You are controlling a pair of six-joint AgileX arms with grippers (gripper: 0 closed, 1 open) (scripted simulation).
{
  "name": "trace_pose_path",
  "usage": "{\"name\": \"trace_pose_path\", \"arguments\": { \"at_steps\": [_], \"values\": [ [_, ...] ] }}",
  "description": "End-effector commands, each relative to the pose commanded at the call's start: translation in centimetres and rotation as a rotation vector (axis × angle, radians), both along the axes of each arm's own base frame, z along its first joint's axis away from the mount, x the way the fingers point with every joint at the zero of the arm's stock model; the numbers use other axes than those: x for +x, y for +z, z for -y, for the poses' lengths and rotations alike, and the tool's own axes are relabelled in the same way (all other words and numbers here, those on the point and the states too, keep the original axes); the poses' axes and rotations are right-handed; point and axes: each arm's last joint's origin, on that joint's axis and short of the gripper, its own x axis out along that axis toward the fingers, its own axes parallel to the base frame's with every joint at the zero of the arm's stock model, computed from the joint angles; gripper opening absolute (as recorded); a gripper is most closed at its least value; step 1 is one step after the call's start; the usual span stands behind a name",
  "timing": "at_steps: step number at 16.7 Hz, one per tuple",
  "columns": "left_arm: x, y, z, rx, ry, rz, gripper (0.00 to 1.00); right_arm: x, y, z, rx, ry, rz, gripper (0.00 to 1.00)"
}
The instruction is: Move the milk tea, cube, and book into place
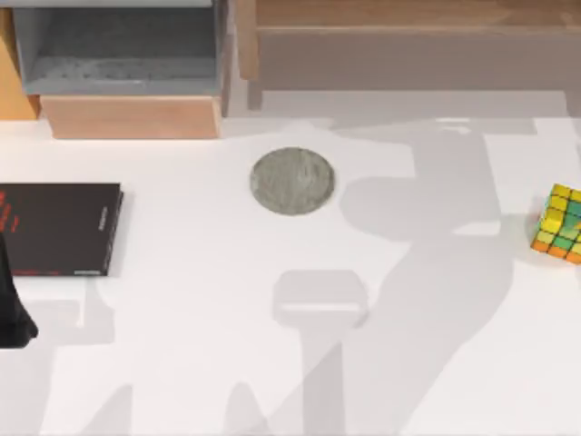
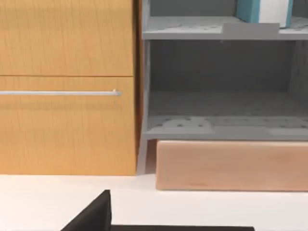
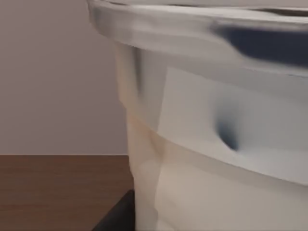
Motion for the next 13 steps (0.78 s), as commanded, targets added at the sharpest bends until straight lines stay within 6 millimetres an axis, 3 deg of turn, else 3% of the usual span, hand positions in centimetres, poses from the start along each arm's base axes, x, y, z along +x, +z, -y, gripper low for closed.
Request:
{"name": "trace_pose_path", "arguments": {
  "at_steps": [6,8,11,13],
  "values": [
    [0.0,0.0,0.0,0.0,0.0,0.0,1.0,-0.9,0.5,0.2,0.0,-0.002,0.009,0.0],
    [0.0,0.0,0.0,0.0,0.0,0.0,1.0,-2.5,1.4,0.2,-0.003,-0.003,0.024,0.0],
    [0.0,0.0,0.0,0.0,0.0,0.0,1.0,-5.2,0.4,0.1,0.005,-0.003,-0.02,0.0],
    [0.0,0.0,0.0,0.0,0.0,0.0,1.0,-7.0,0.8,0.0,0.004,-0.003,-0.013,0.0]
  ]
}}
